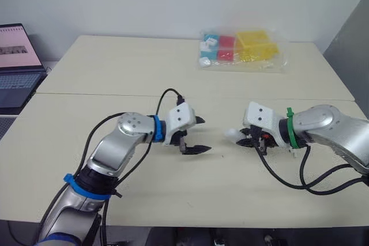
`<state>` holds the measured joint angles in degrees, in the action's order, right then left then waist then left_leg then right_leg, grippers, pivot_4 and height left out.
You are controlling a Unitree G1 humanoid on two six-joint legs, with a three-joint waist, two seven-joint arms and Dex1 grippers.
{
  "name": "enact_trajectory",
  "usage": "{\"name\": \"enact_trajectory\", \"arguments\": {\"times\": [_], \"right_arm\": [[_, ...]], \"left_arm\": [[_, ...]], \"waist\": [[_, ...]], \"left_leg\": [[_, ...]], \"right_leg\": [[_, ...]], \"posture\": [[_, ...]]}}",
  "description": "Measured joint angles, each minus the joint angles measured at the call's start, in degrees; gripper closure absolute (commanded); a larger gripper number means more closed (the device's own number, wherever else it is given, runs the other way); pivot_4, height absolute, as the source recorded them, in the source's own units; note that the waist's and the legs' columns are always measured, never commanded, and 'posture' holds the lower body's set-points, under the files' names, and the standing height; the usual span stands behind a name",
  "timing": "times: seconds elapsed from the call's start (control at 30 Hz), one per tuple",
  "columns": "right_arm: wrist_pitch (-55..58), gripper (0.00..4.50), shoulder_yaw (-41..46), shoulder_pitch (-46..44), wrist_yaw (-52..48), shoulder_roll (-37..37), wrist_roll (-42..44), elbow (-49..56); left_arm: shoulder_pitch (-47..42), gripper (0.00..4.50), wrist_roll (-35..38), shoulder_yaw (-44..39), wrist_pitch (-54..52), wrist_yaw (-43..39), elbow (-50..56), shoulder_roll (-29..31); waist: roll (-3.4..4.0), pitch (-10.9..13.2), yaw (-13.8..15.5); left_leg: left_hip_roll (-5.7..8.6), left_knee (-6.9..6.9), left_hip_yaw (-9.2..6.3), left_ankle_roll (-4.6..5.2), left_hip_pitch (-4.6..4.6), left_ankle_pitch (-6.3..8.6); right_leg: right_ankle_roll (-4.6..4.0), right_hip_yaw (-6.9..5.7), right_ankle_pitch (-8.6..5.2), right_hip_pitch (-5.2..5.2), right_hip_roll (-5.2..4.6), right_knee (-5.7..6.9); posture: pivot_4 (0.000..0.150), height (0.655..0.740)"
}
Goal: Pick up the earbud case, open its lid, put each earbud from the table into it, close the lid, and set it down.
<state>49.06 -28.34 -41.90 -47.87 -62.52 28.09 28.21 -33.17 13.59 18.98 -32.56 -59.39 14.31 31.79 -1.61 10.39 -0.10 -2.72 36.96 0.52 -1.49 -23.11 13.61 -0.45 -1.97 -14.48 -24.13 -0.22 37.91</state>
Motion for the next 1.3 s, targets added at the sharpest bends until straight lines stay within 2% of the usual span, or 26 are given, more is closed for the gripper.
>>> {"name": "enact_trajectory", "arguments": {"times": [0.4,0.73,0.83,1.13,1.3], "right_arm": [[0.3,3.73,0.0,-1.6,-6.9,6.2,-7.7,-0.6],[0.3,3.73,0.1,-1.6,-9.0,7.3,-10.7,-0.6],[0.3,3.73,0.1,-1.5,-9.6,7.8,-11.2,-0.6],[1.0,3.73,0.4,-1.5,-9.8,8.7,-11.8,-0.2],[1.4,3.73,0.6,-1.5,-10.8,8.7,-12.3,-0.1]], "left_arm": [[-2.1,0.00,-1.3,1.7,-3.0,2.6,-0.9,-2.9],[-2.1,0.00,-1.4,2.0,-2.0,2.4,-1.5,-3.3],[-2.2,0.61,-1.4,2.0,-1.9,2.4,-1.5,-3.4],[-2.0,3.60,-1.5,2.8,-1.9,2.5,-1.4,-4.6],[-2.0,3.66,-1.6,3.3,-1.6,2.4,-1.5,-4.6]], "waist": [[0.00,0.0,0.0],[0.00,0.0,0.0],[0.00,0.0,0.0],[0.00,0.0,0.0],[0.00,0.0,0.0]], "left_leg": [[0.01,0.02,0.01,0.00,0.06,0.00],[0.01,0.03,0.00,0.00,0.08,-0.01],[0.01,0.03,0.00,0.00,0.08,-0.01],[0.01,0.05,0.00,-0.01,0.09,-0.01],[0.01,0.05,-0.01,-0.01,0.10,-0.01]], "right_leg": [[-0.01,0.06,0.00,0.02,0.02,0.09],[-0.02,0.05,0.01,0.03,0.02,0.16],[-0.02,0.05,0.01,0.03,0.02,0.16],[-0.02,0.06,0.01,0.03,0.02,0.18],[-0.03,0.06,0.01,0.03,0.02,0.20]], "posture": [[0.150,0.7400],[0.150,0.7400],[0.150,0.7400],[0.150,0.7400],[0.150,0.7400]]}}
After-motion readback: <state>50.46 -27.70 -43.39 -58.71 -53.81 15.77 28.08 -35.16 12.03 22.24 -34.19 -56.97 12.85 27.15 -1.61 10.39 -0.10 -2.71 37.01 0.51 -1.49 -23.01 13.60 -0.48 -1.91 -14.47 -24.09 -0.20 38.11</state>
